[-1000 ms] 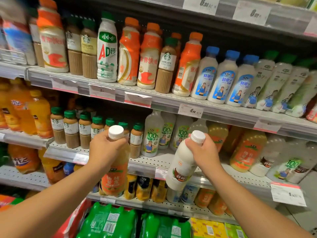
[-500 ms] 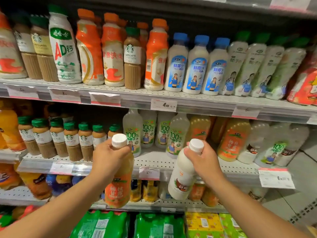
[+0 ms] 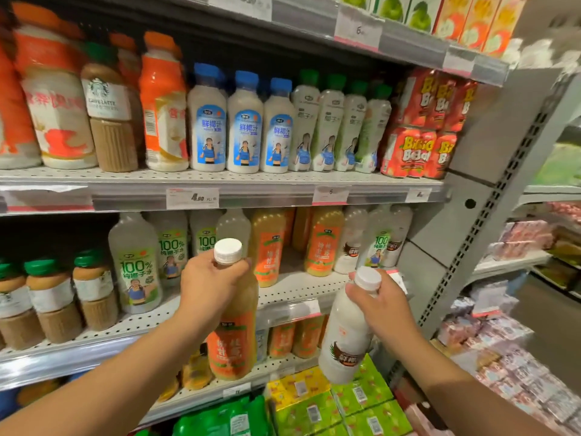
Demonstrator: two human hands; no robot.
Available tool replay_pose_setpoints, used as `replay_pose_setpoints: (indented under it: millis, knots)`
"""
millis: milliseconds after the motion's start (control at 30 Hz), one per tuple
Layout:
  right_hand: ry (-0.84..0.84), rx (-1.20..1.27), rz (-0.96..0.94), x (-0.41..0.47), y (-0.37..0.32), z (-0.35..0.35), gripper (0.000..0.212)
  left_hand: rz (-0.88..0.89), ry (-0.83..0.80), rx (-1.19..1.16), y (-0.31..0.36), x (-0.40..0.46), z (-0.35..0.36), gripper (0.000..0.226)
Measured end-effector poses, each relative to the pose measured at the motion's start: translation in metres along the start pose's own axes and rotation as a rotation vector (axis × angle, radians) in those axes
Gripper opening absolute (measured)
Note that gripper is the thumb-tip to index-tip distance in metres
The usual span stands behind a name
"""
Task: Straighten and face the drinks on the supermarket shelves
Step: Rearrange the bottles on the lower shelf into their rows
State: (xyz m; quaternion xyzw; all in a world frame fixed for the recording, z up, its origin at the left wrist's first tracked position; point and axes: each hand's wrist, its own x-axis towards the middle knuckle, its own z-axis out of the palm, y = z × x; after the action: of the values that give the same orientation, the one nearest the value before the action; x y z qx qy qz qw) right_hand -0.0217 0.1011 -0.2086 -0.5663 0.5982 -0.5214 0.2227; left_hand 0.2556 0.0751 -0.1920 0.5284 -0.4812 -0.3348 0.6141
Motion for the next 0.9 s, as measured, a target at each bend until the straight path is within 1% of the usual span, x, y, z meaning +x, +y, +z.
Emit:
replay_pose_setpoints:
  millis: [133, 267, 433, 567, 733, 900]
  knots:
    - [-0.012, -0.001, -0.023, 0.014, 0.02, -0.039, 0.018, 0.016, -0.025, -0.035, 0.009, -0.004, 0.046, 0.027]
    - [-0.081, 0.045, -0.005, 0.045, 0.051, -0.073, 0.017, 0.017, 0.028, -0.036, 0.013, -0.003, 0.099, 0.026]
    - [-0.221, 0.093, -0.009, 0.096, 0.092, -0.099, 0.017, 0.027, 0.127, -0.02, 0.014, 0.011, 0.157, 0.021]
    - [-0.292, 0.164, 0.001, 0.125, 0.11, -0.109, 0.017, 0.046, 0.194, -0.012, 0.022, 0.021, 0.185, 0.027]
    - [-0.319, 0.173, -0.022, 0.142, 0.127, -0.112, 0.016, 0.048, 0.266, 0.089, 0.021, 0.038, 0.209, 0.018]
    - [-0.326, 0.144, -0.011, 0.15, 0.143, -0.113, 0.017, -0.006, 0.301, 0.165, 0.008, 0.053, 0.226, 0.018]
